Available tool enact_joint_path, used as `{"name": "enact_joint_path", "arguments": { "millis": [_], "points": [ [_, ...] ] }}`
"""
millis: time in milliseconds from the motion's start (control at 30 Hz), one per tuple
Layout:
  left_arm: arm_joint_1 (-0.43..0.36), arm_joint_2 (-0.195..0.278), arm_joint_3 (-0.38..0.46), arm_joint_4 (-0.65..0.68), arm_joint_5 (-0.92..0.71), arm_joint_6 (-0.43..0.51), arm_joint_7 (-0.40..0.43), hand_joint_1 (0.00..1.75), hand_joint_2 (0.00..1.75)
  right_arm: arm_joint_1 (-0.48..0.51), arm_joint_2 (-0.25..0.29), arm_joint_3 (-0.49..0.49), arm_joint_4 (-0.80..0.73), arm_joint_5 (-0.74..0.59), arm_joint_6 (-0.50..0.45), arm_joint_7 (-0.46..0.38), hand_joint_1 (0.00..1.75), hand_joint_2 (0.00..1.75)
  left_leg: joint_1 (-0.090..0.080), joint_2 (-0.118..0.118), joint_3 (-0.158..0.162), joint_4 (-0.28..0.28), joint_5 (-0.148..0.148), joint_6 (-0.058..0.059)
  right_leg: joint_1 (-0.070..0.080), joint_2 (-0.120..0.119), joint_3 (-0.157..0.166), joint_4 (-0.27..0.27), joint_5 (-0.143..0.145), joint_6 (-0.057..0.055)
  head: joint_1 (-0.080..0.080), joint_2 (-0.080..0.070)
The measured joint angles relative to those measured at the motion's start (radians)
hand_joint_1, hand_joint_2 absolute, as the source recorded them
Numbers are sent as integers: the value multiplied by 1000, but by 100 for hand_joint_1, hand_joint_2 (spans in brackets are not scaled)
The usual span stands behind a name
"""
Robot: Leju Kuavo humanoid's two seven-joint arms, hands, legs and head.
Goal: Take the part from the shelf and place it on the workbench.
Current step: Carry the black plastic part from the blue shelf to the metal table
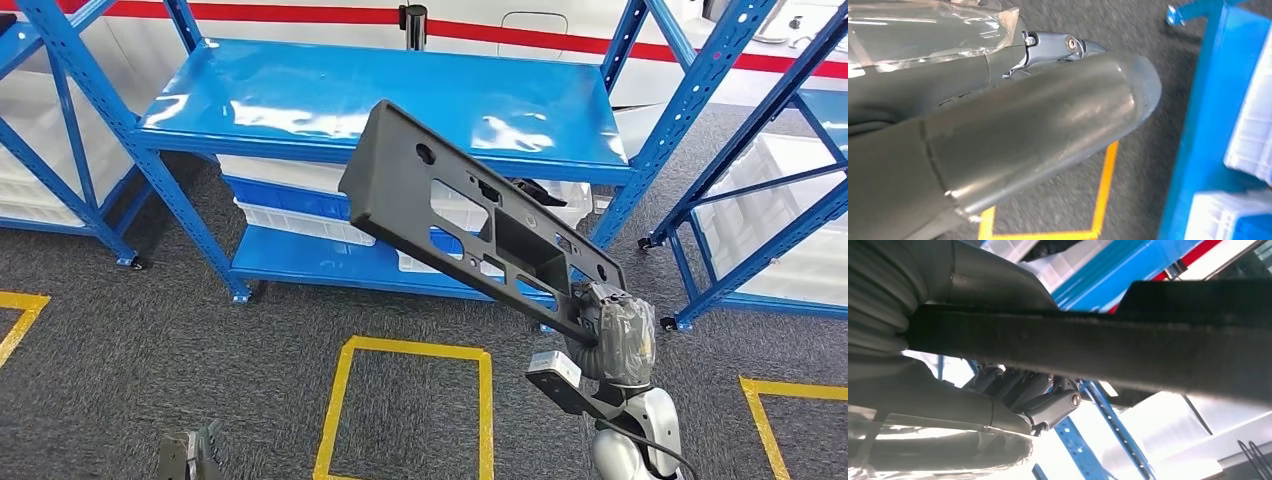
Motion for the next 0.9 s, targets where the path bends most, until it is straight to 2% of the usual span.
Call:
{"name": "enact_joint_path", "arguments": {
  "millis": [33,67,100,133,167,200,233,300,333,367,433,467,500,533,567,600,633,667,700,733,767,800,833,867,900],
  "points": [
    [5,9,2,-3,1,3,0,0,0,1,-3,-2,0,-3,0,-2,171,175,-3,1,-16,1,13,0,1,1,14,17,12,9,1,0],
    [10,18,3,-6,2,6,0,0,0,2,-5,-3,0,-5,0,-4,171,175,-5,1,-34,2,27,-2,3,1,47,-1,35,18,2,0],
    [14,26,5,-10,2,8,0,0,0,2,-6,-4,0,-6,0,-4,171,175,-6,1,-49,3,39,-4,5,2,95,-51,55,22,2,0],
    [19,36,6,-16,1,6,-1,0,0,1,-8,-4,0,-6,0,-4,171,175,-9,1,-61,5,51,-8,8,2,158,-128,61,20,3,0],
    [23,47,7,-23,-2,-1,-1,0,0,1,-11,-5,-1,-6,0,-3,171,175,-11,1,-71,7,62,-12,12,2,217,-213,53,14,4,0],
    [28,60,8,-30,-4,-9,-1,0,0,1,-13,-5,-3,-6,0,-2,171,175,-13,1,-77,8,73,-17,16,3,257,-277,39,8,4,0],
    [32,73,9,-36,-7,-16,-2,0,0,2,-16,-5,-4,-6,0,-1,171,175,-14,1,-80,7,84,-22,20,3,279,-318,28,2,4,0],
    [42,101,14,-44,-6,-28,-2,0,0,5,-19,-6,-6,-11,1,0,171,175,-10,-1,-87,7,95,-33,15,3,269,-330,34,-11,4,0],
    [47,115,19,-47,-2,-33,-2,0,0,6,-21,-6,-7,-16,2,0,171,175,-6,-3,-94,19,75,-39,11,2,262,-330,45,-21,4,0],
    [52,126,25,-50,4,-41,-2,0,0,7,-21,-6,-7,-22,3,-2,171,175,-3,-5,-105,49,34,-45,5,0,252,-330,57,-33,3,0],
    [58,141,38,-57,15,-54,-2,0,0,7,-21,-6,-7,-32,4,-6,171,175,4,-8,-132,163,-78,-58,4,-1,231,-330,82,-47,1,1],
    [60,144,43,-60,17,-59,-2,0,0,6,-20,-6,-6,-37,4,-8,171,175,7,-9,-143,229,-116,-63,5,-2,220,-329,93,-48,1,1],
    [63,146,47,-62,14,-60,-2,0,0,4,-19,-6,-6,-40,5,-10,171,175,11,-9,-146,280,-128,-68,6,-3,208,-326,105,-45,1,1],
    [67,146,50,-64,9,-58,-2,0,0,1,-17,-5,-4,-42,6,-13,171,175,15,-9,-135,303,-117,-71,6,-3,192,-322,114,-43,0,1],
    [70,146,51,-66,4,-56,-2,0,0,-3,-15,-5,-2,-44,7,-15,171,175,19,-9,-107,290,-93,-73,5,-3,176,-316,122,-39,1,1],
    [73,145,51,-68,1,-54,-2,0,0,-8,-12,-5,0,-45,8,-17,171,175,23,-9,-62,244,-68,-74,5,-2,162,-309,129,-34,0,1],
    [74,144,51,-70,-1,-55,-2,0,0,-14,-9,-5,2,-45,10,-18,171,175,25,-10,-9,176,-60,-74,5,-2,149,-300,133,-29,0,1],
    [74,142,51,-74,-1,-57,-2,0,0,-21,-6,-5,3,-45,12,-19,171,175,25,-11,36,110,-62,-71,6,-3,139,-292,136,-23,1,1],
    [75,140,51,-78,-1,-59,-2,0,0,-29,-3,-4,5,-44,14,-20,171,175,22,-12,67,61,-71,-68,8,-4,132,-287,142,-16,2,1],
    [76,138,51,-81,0,-62,-2,0,0,-37,0,-4,7,-43,15,-20,171,175,18,-13,80,34,-81,-64,9,-5,125,-284,148,-8,2,1],
    [78,136,51,-84,0,-64,-2,0,0,-45,2,-3,10,-40,16,-20,171,175,14,-13,78,25,-79,-56,9,-6,120,-284,156,1,4,1],
    [80,134,52,-85,1,-64,-2,0,0,-52,5,-2,13,-37,16,-20,171,175,13,-12,70,21,-71,-46,9,-6,114,-281,161,8,4,1],
    [81,131,52,-86,3,-64,-2,0,0,-56,6,-2,16,-33,16,-19,171,175,12,-11,61,17,-60,-34,10,-6,104,-272,153,10,4,1],
    [83,128,52,-91,8,-63,-2,0,0,-59,7,-2,20,-30,16,-19,171,175,11,-11,48,13,-48,-21,11,-4,88,-247,126,7,7,1],
    [85,125,53,-98,14,-63,-2,0,0,-61,8,-2,23,-28,15,-19,171,175,11,-12,33,11,-35,-11,11,-3,69,-202,85,-1,9,1]
  ]
}}
